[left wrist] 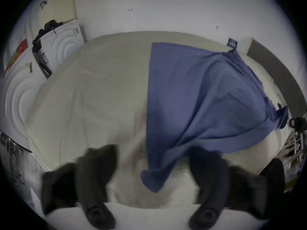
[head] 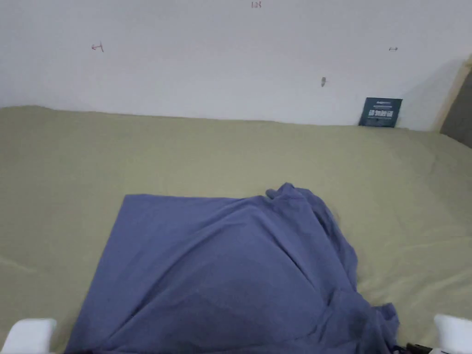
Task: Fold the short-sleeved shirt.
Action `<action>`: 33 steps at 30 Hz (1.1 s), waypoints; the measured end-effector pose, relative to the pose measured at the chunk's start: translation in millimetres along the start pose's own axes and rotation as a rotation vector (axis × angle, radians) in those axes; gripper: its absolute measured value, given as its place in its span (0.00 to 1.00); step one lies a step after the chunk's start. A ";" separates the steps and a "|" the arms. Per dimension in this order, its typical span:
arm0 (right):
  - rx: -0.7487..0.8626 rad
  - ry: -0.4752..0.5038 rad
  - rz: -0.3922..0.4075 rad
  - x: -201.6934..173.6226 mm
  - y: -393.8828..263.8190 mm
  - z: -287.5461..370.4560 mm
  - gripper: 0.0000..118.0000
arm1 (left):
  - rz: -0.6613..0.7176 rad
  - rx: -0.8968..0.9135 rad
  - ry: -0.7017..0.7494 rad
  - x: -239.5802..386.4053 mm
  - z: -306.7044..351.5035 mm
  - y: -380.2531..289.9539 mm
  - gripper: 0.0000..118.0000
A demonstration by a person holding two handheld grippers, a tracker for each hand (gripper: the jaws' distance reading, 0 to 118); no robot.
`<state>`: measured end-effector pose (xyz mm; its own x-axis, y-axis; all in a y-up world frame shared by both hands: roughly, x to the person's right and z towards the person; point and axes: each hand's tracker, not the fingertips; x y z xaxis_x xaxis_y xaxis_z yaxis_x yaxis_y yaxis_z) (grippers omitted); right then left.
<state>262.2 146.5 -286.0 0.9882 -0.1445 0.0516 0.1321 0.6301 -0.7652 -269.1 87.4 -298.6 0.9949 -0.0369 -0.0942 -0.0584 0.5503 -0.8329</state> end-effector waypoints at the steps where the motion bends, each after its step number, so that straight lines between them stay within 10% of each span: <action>1: -0.012 0.007 -0.001 1.7 2.6 -3.1 0.12 | -0.004 -0.004 0.005 -1.1 -4.5 0.4 0.41; 2: -0.027 0.006 0.001 3.1 5.0 -6.4 0.36 | -0.014 -0.002 0.001 5.0 -2.0 -0.4 0.16; 4: -0.075 0.005 0.019 6.9 8.8 -18.0 0.95 | -0.038 0.049 -0.096 3.5 -2.5 -4.7 0.05; 5: -0.071 0.006 0.029 8.8 8.8 -23.2 0.96 | -0.044 0.039 -0.063 3.2 -3.1 -5.2 0.05; 10: -0.098 -0.004 0.106 11.7 16.6 -48.6 0.81 | -0.015 0.046 -0.060 -5.7 -1.1 -4.3 0.05; 13: -0.111 -0.018 0.159 8.5 16.0 -57.0 0.05 | 0.027 0.052 -0.078 -12.6 -1.1 -3.9 0.05; 33: 0.130 0.013 0.252 -22.4 123.7 -43.0 0.05 | 0.034 0.149 -0.076 0.0 35.0 112.8 0.04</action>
<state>253.1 194.8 -409.4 0.9901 0.0192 -0.1388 -0.1075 0.7398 -0.6642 -272.8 178.7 -373.5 0.9963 0.0439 -0.0743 -0.0846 0.6678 -0.7395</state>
